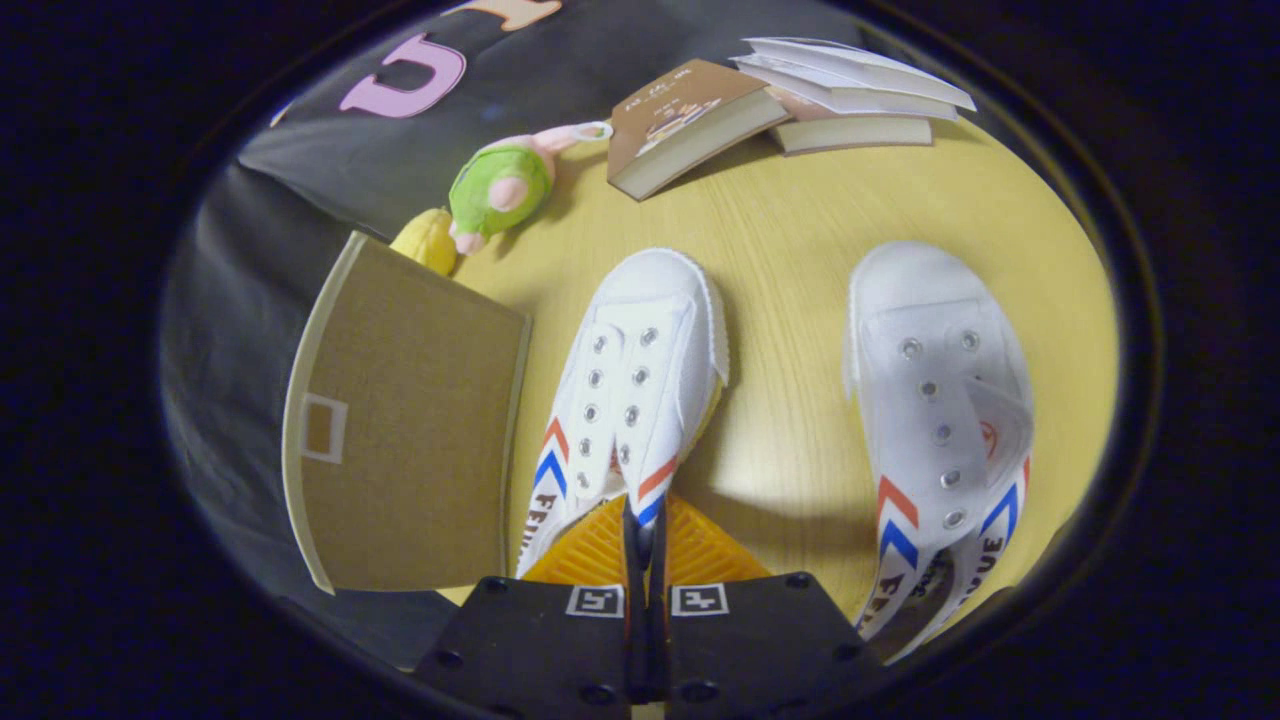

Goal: Open the storage box then place both shoes into the box .Put the left shoe in first, then the right shoe, with the right side of both shoes facing outward in a uniform manner.

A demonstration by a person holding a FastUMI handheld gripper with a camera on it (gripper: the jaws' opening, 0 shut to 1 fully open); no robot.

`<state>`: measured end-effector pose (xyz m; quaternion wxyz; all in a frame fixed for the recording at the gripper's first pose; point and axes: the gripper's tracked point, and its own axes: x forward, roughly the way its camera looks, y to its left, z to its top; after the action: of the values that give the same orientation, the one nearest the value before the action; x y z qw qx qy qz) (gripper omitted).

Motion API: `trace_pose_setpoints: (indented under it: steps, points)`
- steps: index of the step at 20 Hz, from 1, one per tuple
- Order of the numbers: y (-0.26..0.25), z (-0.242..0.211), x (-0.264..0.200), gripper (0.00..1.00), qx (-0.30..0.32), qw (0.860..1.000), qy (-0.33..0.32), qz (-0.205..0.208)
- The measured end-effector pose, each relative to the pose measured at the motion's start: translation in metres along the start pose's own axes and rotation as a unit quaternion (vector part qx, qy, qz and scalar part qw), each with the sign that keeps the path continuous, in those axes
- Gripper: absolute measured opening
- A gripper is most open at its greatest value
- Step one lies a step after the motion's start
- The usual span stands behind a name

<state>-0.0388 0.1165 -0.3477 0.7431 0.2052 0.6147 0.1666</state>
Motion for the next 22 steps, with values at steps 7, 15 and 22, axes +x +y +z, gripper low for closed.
trace_pose_setpoints:
  steps: [7,15,22]
  points:
    - [0.032,0.017,-0.024,0.03,0.055,0.997,-0.023,0.052]
    - [0.096,0.054,-0.089,0.04,0.028,0.993,-0.078,0.088]
    - [0.171,0.059,-0.103,0.03,0.008,0.988,-0.091,0.125]
